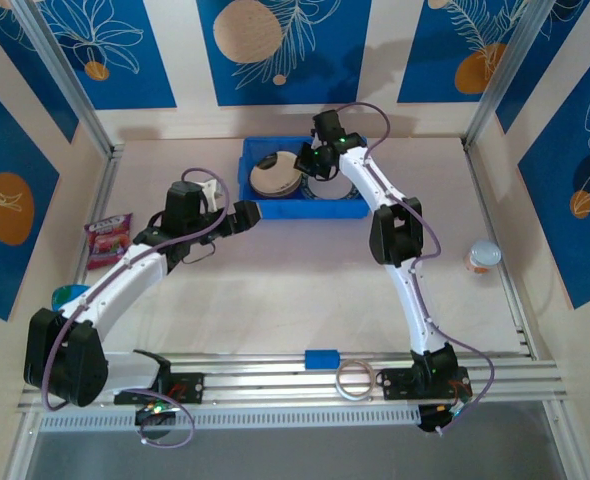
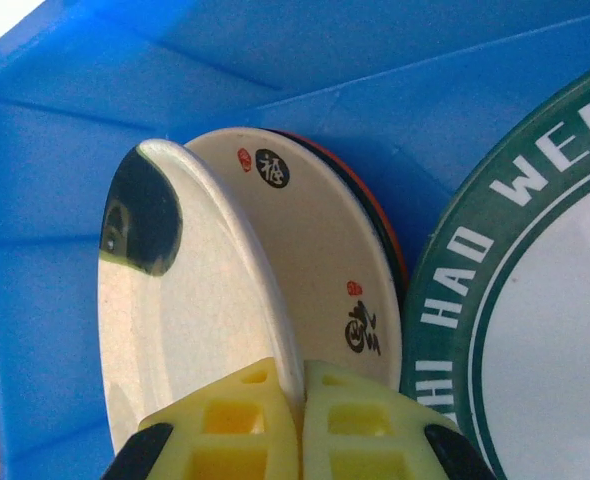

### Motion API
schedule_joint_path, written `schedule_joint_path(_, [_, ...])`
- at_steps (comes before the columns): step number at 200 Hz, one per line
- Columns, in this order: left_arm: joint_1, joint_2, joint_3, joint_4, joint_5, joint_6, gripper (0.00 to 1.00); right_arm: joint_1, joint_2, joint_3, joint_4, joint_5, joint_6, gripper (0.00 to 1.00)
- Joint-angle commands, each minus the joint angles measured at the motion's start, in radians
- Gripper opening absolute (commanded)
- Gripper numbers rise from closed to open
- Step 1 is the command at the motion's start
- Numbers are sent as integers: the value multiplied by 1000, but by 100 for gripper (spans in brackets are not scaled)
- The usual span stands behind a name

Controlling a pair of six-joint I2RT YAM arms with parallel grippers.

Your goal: Place the plates into the plastic bin on the countertop

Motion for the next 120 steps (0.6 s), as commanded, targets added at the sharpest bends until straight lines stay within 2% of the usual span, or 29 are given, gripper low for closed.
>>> schedule_joint_path(1, [-11, 7, -8, 21, -10, 0, 100, 16, 5, 57, -34, 18, 2, 7])
schedule_joint_path(50, [-12, 7, -14, 21, -18, 1, 100, 24, 7, 58, -45, 41, -13, 16])
schedule_joint_path(65, [-11, 9, -13, 20, -21, 4, 100, 29, 7, 63, -55, 60, -23, 26])
schedule_joint_path(84, [-11, 7, -11, 20, -24, 6, 100, 32, 7, 74, -76, 85, -37, 31])
schedule_joint_path(120, [-11, 19, -3, 18, -26, 13, 100, 42, 6, 87, -108, 136, -75, 35])
